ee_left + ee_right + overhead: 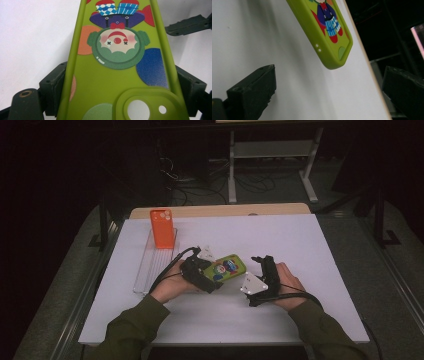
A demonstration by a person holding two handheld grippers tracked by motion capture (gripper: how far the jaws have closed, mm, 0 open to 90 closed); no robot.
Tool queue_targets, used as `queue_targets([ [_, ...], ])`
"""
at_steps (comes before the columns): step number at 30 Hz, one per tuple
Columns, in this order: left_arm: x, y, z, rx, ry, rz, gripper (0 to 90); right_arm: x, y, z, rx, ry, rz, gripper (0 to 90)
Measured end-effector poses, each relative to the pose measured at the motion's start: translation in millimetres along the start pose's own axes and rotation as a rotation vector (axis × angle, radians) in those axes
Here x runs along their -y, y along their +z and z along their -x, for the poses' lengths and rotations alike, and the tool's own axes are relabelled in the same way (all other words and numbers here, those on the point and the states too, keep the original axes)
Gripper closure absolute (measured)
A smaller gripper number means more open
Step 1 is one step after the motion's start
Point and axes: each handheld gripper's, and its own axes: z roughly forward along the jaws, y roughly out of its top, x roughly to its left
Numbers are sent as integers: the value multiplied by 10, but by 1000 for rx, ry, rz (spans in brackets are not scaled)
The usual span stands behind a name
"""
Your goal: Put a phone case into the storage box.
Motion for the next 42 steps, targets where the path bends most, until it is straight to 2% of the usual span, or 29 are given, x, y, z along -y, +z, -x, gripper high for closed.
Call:
queue_targets([
  [1,-1,0,1,2,0,-1,154,-4,6,-5,12,-38,4,0],
  [2,-3,1,1,5,1,-3,153,-17,3,-26,22,-30,2,0],
  [6,-7,-9,-8,3,24,-23,153,-37,13,-76,74,-105,0,0],
  [9,-11,-8,-8,5,20,-21,153,-53,12,-105,94,-144,-7,0],
  [11,-13,-9,-8,5,20,-22,153,-65,16,-133,112,-151,-2,0],
  [12,-16,-10,-9,6,22,-23,153,-69,16,-135,107,-175,-9,0],
  [13,-19,-10,-8,7,20,-22,153,-75,22,-157,123,-169,-2,0],
  [16,-28,-10,-6,10,16,-25,154,-96,35,-182,156,-207,6,0],
  [22,-49,-12,15,25,13,-31,153,-139,47,-251,195,-248,15,19],
  [24,-59,-7,34,27,9,-22,153,-149,56,-273,201,-246,18,26],
  [25,-67,-9,37,28,19,-29,153,-152,63,-260,206,-287,27,40],
  [32,-82,11,61,33,25,-32,153,-190,53,-314,224,-318,45,145],
  [37,-85,20,73,37,33,-33,153,-213,59,-387,224,-353,45,283],
  [42,-87,26,82,41,31,-35,153,-224,78,-430,244,-389,56,431],
])
